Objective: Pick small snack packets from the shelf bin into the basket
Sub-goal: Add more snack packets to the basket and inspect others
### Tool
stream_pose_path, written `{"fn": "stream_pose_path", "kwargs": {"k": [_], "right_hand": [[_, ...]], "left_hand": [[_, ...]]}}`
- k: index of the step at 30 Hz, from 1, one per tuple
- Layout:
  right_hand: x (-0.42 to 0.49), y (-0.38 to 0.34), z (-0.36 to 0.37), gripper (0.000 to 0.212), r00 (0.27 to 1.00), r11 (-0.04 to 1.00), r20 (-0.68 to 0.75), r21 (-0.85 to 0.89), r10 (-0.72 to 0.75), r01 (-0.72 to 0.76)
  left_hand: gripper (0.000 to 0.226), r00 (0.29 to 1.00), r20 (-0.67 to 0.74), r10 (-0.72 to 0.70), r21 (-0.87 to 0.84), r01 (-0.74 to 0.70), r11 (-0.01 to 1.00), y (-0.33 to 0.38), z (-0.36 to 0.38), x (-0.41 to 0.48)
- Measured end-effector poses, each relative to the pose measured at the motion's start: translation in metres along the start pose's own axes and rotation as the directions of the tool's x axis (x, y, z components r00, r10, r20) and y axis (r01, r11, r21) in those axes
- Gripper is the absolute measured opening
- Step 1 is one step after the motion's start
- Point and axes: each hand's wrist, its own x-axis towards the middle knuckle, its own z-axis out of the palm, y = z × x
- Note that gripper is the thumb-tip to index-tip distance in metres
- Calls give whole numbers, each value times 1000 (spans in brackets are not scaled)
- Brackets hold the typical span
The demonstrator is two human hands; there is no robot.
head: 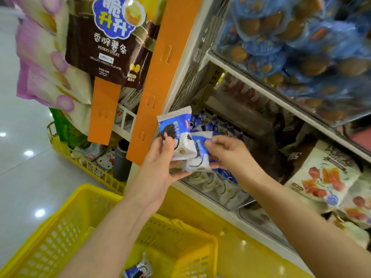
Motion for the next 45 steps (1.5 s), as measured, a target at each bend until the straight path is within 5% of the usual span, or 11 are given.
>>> {"fn": "stream_pose_path", "kwargs": {"k": [2,4,10,13,16,20,23,25,32,39,45], "right_hand": [[-13,-1,7,9,999,1000,43,-17,-5,5],[-22,-5,11,22,998,995,-15,-78,-57,55],[-31,-21,17,21,980,914,3,-362,-197,185],[-23,-20,17,5,990,940,26,-311,-142,143],[-13,-16,10,21,999,984,32,-174,-42,47],[23,-12,-10,9,977,995,-212,95,0,21],[73,3,-31,19,832,1000,-554,2,2,-1],[106,14,-38,25,781,998,-625,-43,2,-37],[178,47,-51,27,758,940,-637,-326,-139,-101],[197,60,-65,10,933,801,-359,-565,-23,-197],[204,56,-72,19,964,724,-266,-666,-2,-182]], "left_hand": [[43,999,18,-46,-56,47,997,0,1,-5],[37,998,5,-63,-35,63,997,0,1,-8],[28,999,-7,-53,231,53,972,-4,-1,-14],[33,999,-14,-45,274,47,960,-4,-1,-15],[48,1000,-9,-17,298,19,955,-5,-3,-9],[49,998,-57,-22,317,39,948,-3,-5,2],[38,997,-77,8,325,17,945,-3,-6,10],[33,996,-83,27,288,-1,958,-3,-5,14],[33,997,-63,41,133,-32,991,-1,-6,27],[29,1000,-12,20,156,-18,988,-2,-10,37],[31,1000,21,23,218,-27,975,-5,-7,33]]}}
